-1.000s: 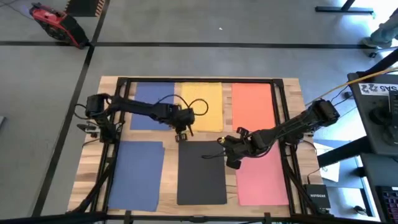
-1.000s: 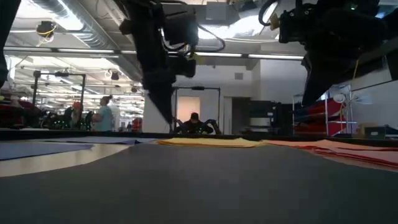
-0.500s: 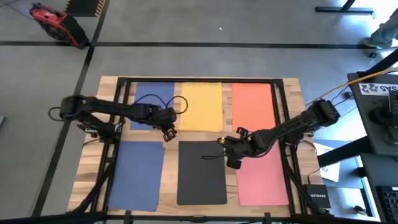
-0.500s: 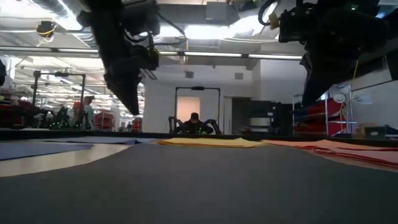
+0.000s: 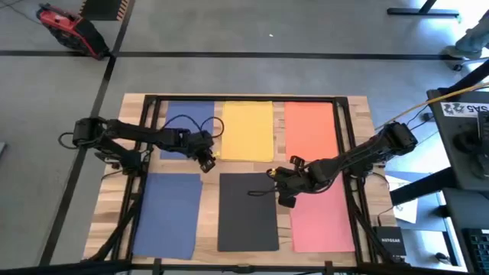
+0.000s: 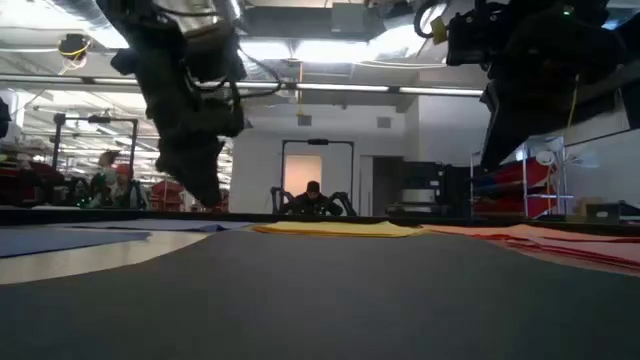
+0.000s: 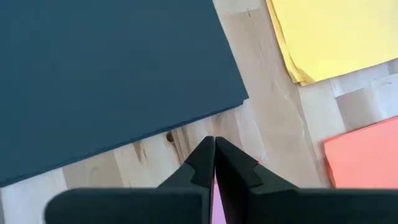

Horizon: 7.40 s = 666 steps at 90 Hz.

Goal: Organize paper
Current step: Stack the blue colored paper on top of the blue colored papers, then adjust the stacked blue colored papers

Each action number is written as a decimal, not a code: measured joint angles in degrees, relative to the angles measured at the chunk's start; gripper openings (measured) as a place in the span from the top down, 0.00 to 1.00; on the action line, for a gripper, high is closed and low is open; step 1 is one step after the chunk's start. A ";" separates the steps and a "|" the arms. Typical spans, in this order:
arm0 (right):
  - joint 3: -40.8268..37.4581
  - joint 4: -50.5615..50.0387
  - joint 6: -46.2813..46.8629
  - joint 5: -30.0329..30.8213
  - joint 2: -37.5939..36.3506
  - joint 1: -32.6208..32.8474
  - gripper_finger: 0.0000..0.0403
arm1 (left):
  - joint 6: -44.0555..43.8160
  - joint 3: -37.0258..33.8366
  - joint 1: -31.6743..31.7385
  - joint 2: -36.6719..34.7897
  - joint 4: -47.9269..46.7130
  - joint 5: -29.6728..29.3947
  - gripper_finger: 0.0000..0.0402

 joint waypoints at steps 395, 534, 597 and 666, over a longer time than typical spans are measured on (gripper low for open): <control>0.00 0.59 -9.85 -3.65 0.00 -0.12 1.00 | -93.36 25.94 -70.35 15.19 -22.78 -12.05 0.82; 0.00 0.44 -9.65 -2.61 0.00 -0.11 1.00 | -77.36 26.10 -72.31 26.56 -9.78 0.67 1.00; 0.00 0.49 -10.08 -1.42 0.00 -0.13 1.00 | -66.13 25.73 -65.12 24.95 -18.88 1.65 1.00; 0.00 0.58 -10.21 -1.03 0.00 -0.09 1.00 | -60.87 22.05 -61.51 23.73 -7.70 -6.21 1.00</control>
